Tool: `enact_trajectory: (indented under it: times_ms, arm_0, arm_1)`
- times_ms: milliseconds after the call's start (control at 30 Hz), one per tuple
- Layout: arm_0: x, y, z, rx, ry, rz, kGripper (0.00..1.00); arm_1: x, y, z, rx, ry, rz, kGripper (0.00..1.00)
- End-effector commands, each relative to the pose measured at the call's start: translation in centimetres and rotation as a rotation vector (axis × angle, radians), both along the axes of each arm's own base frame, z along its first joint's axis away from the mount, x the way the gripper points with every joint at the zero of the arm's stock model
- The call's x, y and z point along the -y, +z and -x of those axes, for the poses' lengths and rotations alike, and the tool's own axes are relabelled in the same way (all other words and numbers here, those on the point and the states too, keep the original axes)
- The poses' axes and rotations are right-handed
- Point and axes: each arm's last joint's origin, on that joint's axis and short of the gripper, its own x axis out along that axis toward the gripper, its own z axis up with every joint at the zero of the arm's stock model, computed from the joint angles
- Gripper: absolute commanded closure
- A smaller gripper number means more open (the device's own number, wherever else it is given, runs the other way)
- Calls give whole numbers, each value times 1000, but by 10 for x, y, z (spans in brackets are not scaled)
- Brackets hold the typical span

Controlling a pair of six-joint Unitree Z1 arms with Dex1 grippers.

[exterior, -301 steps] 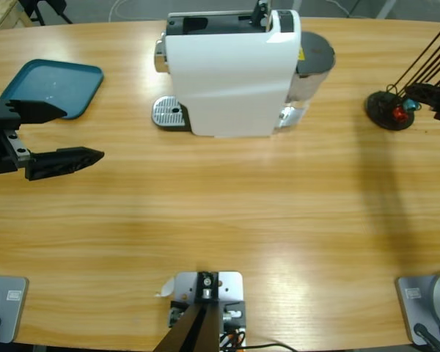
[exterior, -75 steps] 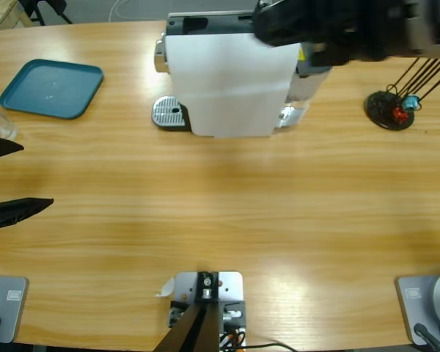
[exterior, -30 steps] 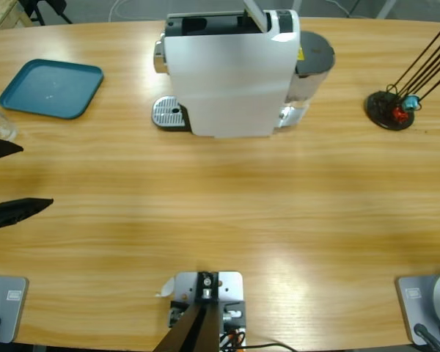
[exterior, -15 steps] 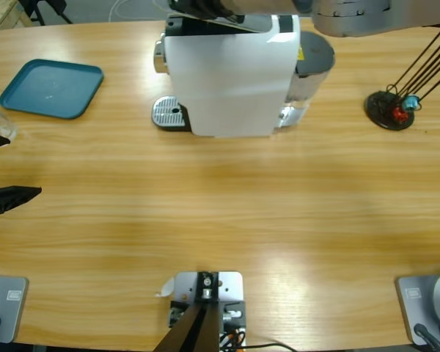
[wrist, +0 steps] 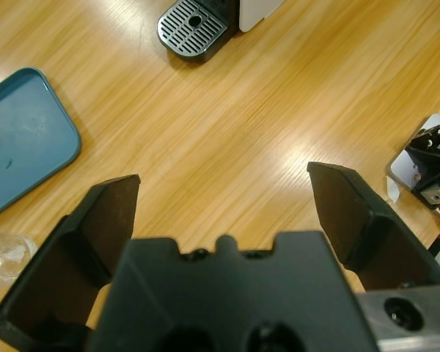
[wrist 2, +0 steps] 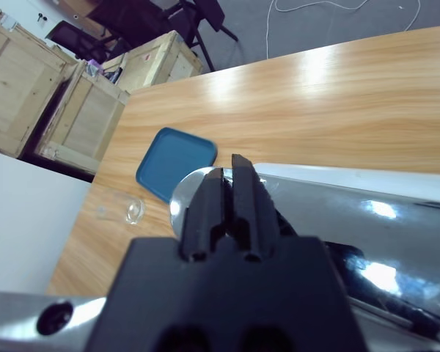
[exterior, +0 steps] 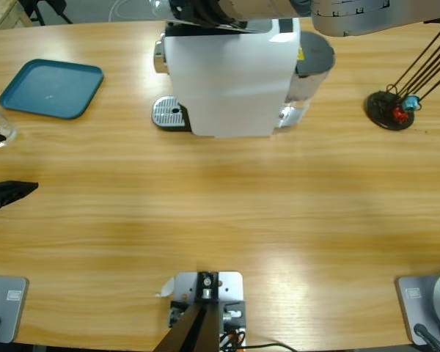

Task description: Pour coffee

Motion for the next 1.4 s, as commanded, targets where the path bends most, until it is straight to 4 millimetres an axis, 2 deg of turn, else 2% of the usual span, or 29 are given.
enact_trajectory:
  times_ms: [33,467,967,1033,1100,1133,1167,1200,1233,1333,1400]
  arm_0:
    - [-5,5,4,16,1,38,0]
    - [-5,6,4,14,4,40,0]
    - [-6,6,5,15,4,46,0]
    - [-7,8,5,20,4,51,0]
    - [-7,8,5,26,12,49,0]
    - [-7,8,4,30,19,45,0]
    - [-8,8,4,40,35,38,0]
    - [-9,8,3,53,56,31,0]
    - [-11,9,2,47,111,55,0]
    - [-14,11,-1,69,217,104,0]
    - [-17,12,-4,99,271,82,0]
  arm_1:
    - [-18,-108,4,-206,53,278,1000]
    - [-19,-120,4,-231,59,313,1000]
    - [-16,-123,6,-244,52,338,1000]
    - [-12,-111,7,-182,42,358,1000]
    - [-5,-84,10,-84,90,389,1000]
    - [1,-67,17,-61,160,425,797]
    - [6,-46,22,-6,211,433,363]
    - [13,-25,28,72,249,441,89]
    - [20,-6,33,144,281,445,3]
    - [41,41,51,249,319,378,0]
    - [53,60,62,250,349,365,0]
